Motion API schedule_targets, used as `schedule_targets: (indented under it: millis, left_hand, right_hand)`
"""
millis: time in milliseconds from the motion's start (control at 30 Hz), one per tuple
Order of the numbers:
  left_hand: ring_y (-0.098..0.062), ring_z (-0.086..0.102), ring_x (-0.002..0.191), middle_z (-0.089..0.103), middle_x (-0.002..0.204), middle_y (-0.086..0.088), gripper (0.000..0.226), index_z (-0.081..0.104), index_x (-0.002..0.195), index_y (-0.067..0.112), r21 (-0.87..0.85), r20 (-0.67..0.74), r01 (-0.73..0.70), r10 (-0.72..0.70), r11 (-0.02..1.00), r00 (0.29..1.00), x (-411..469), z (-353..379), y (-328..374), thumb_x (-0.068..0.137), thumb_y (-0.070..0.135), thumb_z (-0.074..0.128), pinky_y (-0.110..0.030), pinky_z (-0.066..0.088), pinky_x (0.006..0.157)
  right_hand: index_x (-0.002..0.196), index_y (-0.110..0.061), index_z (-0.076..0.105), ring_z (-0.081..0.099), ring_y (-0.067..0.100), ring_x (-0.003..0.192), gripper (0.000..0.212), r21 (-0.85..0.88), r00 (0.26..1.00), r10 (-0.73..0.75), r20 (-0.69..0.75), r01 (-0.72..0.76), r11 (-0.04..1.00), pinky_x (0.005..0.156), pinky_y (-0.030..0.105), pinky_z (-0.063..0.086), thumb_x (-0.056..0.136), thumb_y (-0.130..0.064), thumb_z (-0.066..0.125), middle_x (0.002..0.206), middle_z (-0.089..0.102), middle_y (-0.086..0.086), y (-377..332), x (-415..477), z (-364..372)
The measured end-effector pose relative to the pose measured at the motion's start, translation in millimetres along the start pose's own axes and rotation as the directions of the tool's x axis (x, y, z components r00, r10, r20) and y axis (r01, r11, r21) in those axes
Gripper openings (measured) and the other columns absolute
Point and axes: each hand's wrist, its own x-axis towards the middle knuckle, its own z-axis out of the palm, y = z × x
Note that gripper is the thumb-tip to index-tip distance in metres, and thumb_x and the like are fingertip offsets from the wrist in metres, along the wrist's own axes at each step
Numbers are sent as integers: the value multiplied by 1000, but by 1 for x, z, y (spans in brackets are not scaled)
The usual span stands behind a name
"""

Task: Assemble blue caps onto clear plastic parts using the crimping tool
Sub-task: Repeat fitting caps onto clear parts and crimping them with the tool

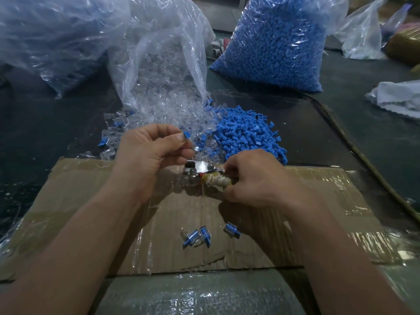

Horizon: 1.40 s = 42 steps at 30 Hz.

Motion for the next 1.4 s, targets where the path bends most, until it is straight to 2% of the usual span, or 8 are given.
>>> schedule_targets:
  millis: [167,267,367,500,633,1033,1200,1400]
  left_hand:
    - [-15,67,60,70,66,-6,12,62,76,7,-53,-59,-39,36,998,998,3,-3,-1,65,11,64,-17,51,51]
    - [-13,67,59,69,63,-3,6,60,76,7,-44,-61,-41,38,998,997,3,-1,-2,71,6,62,-17,51,51]
    - [-10,65,56,68,59,-2,9,58,77,6,-43,-34,-42,40,998,999,0,4,-2,68,7,61,-16,51,51]
    - [-9,65,55,67,59,-1,11,58,77,5,-35,-14,-52,52,998,999,-5,10,-2,67,7,60,-16,52,51]
    - [-9,64,53,67,59,-2,9,58,76,6,-39,-22,-65,64,997,998,-5,11,-3,77,-3,57,-15,51,51]
    - [-10,65,56,69,62,-1,11,58,75,8,-35,-24,-99,98,994,995,-5,11,-4,77,-3,57,-15,50,50]
    - [-8,64,55,68,60,0,8,58,75,8,-33,-19,-114,113,993,993,-8,13,-4,67,7,60,-15,50,50]
    - [-5,61,50,65,55,2,16,56,73,8,6,-40,-141,141,990,989,-9,16,-4,80,-6,55,-14,49,48]
  right_hand:
    - [80,-18,56,45,8,66,4,-22,992,32,-122,-35,999,55,25,32,79,-20,59,70,49,-8,6,1,-2]
    - [77,-22,48,39,4,63,12,53,963,46,-266,-33,998,53,22,28,76,-18,60,70,44,-9,10,0,-5]
    - [79,-26,39,39,4,62,21,143,944,67,-324,-22,990,52,21,26,78,-21,59,70,42,-10,8,-1,-4]
    - [85,-25,35,36,3,60,23,185,944,66,-324,-5,983,50,20,22,80,-22,57,72,40,-11,4,-1,2]
    - [85,-25,35,37,4,63,22,188,958,42,-285,13,982,52,22,23,79,-23,57,74,40,-10,1,0,5]
    - [85,-25,35,37,5,66,23,160,969,5,-246,36,986,54,21,26,79,-25,58,77,41,-9,-1,1,8]
    - [75,-32,31,35,0,64,28,133,974,-24,-227,56,990,55,18,23,80,-24,57,73,39,-14,-4,0,7]
    - [66,-30,34,40,1,62,30,195,968,-20,-251,71,978,52,20,24,79,-18,58,67,44,-13,-6,0,6]
